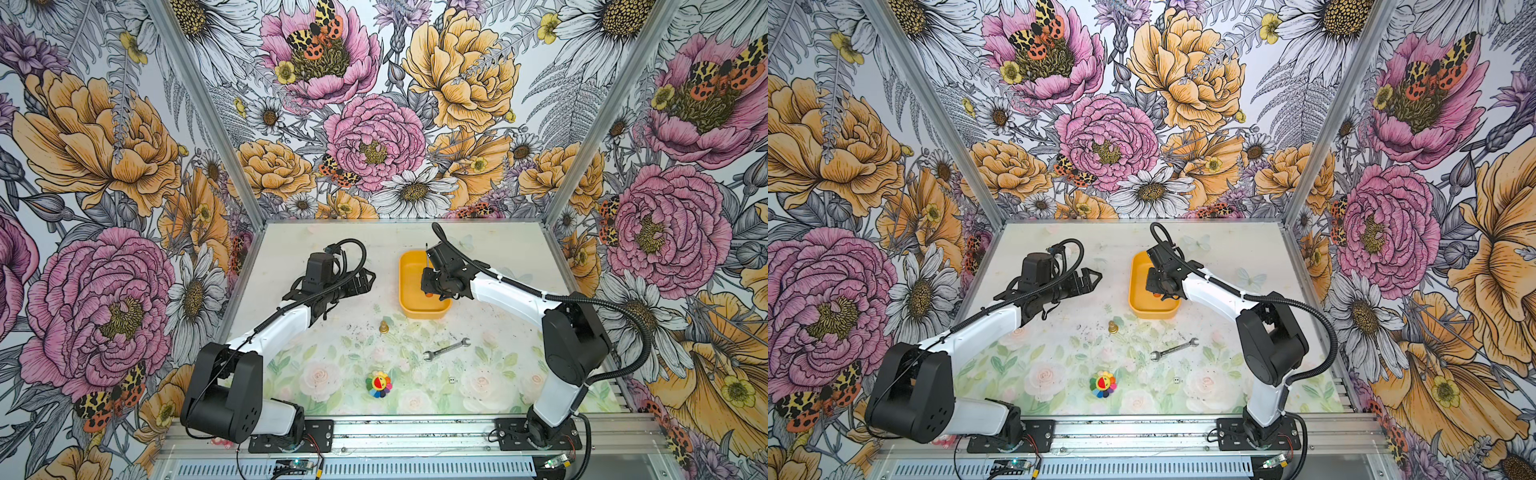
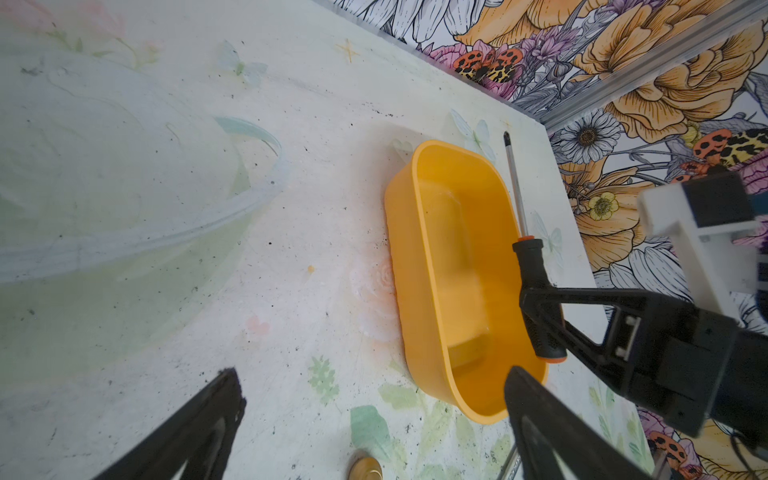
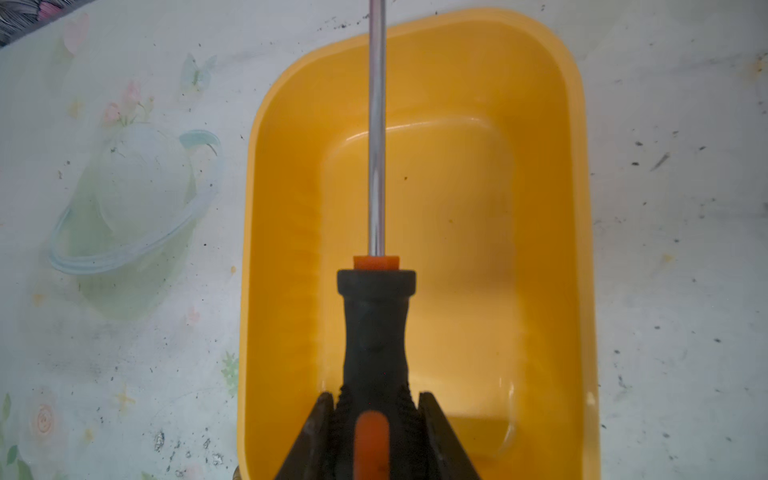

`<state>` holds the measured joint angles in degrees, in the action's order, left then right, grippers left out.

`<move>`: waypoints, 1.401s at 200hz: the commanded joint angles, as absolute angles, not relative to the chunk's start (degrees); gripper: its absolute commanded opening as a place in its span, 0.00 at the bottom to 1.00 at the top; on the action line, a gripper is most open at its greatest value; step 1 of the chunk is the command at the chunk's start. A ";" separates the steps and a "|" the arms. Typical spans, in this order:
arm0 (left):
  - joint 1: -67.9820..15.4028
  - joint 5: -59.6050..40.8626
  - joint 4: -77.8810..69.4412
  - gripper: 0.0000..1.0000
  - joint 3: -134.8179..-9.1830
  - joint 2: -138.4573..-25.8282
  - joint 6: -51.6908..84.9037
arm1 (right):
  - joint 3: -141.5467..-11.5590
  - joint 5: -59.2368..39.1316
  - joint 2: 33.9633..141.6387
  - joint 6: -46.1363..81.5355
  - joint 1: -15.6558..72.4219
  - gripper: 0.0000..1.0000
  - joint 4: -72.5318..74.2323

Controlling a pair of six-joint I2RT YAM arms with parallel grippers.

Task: Put the screwdriver in the bin
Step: 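Carry the screwdriver with the right gripper over the yellow bin, then lower the screwdriver into the bin and open the right gripper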

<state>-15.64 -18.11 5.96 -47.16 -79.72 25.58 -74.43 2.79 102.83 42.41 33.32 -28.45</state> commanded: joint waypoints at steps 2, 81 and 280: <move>-16.09 -18.46 4.79 0.99 -47.29 -79.19 25.14 | -73.94 2.57 104.90 42.74 33.53 0.00 -27.87; -16.08 -18.28 4.92 0.99 -47.30 -79.45 25.16 | -74.27 1.93 109.73 42.29 33.55 0.00 -27.87; -16.12 -18.26 5.90 0.99 -47.71 -79.46 25.14 | -74.67 1.30 113.14 42.19 33.49 0.53 -28.08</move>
<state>-15.66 -18.11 6.00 -47.16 -79.72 25.58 -73.78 1.26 112.22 42.39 33.32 -27.38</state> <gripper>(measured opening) 0.988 0.502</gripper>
